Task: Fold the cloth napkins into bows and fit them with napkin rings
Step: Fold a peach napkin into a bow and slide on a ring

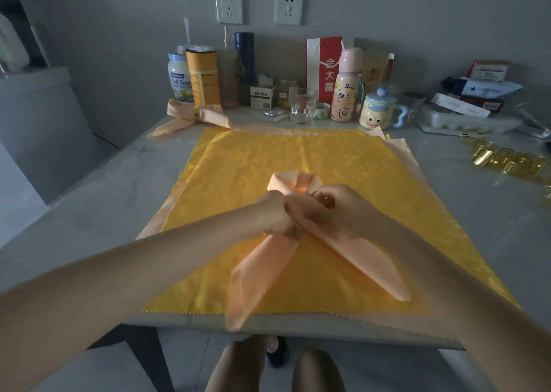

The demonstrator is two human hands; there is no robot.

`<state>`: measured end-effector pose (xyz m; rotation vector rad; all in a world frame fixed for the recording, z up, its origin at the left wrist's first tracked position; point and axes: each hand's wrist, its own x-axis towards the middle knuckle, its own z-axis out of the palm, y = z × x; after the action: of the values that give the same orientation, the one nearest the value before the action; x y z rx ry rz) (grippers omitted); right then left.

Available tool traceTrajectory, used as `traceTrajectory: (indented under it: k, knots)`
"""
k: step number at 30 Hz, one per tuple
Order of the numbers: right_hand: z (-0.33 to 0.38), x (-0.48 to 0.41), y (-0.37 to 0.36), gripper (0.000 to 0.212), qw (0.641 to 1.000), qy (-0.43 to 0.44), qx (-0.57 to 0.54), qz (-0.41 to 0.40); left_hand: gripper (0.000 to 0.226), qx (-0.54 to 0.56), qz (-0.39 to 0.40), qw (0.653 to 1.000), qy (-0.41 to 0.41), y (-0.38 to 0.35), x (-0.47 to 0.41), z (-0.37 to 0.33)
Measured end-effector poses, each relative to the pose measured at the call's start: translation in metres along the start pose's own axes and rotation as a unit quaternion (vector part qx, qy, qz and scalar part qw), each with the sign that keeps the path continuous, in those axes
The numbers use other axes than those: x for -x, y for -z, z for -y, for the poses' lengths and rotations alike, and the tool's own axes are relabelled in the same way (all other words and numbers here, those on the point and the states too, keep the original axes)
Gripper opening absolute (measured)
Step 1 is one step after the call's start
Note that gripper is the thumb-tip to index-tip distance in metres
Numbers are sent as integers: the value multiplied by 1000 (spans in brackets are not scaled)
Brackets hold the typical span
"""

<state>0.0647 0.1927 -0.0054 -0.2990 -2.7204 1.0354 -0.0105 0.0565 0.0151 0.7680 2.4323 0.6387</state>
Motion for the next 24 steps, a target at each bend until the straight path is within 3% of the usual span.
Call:
traceTrajectory:
  k: [4, 10, 15, 19, 21, 24]
  knots:
    - [1, -18, 14, 24, 997, -42, -12, -61, 21, 179, -36, 983, -2, 10, -17, 0]
    - [-3, -25, 18, 31, 985, -128, -105, -41, 26, 249, -7, 967, 45, 4, -29, -12]
    - [-10, -19, 19, 25, 979, -117, -157, -51, 7, 430, 104, 894, 76, 10, -34, -26]
    - [-15, -12, 33, 19, 978, -100, -176, -57, 11, 452, 126, 882, 40, 3, -44, -34]
    - [-21, -7, 47, 12, 979, -93, -173, -47, 19, 449, 104, 887, 26, -5, -51, -43]
    - [-45, 8, 92, 23, 972, -112, -201, -56, 34, 434, 48, 900, 15, -19, -67, -63]
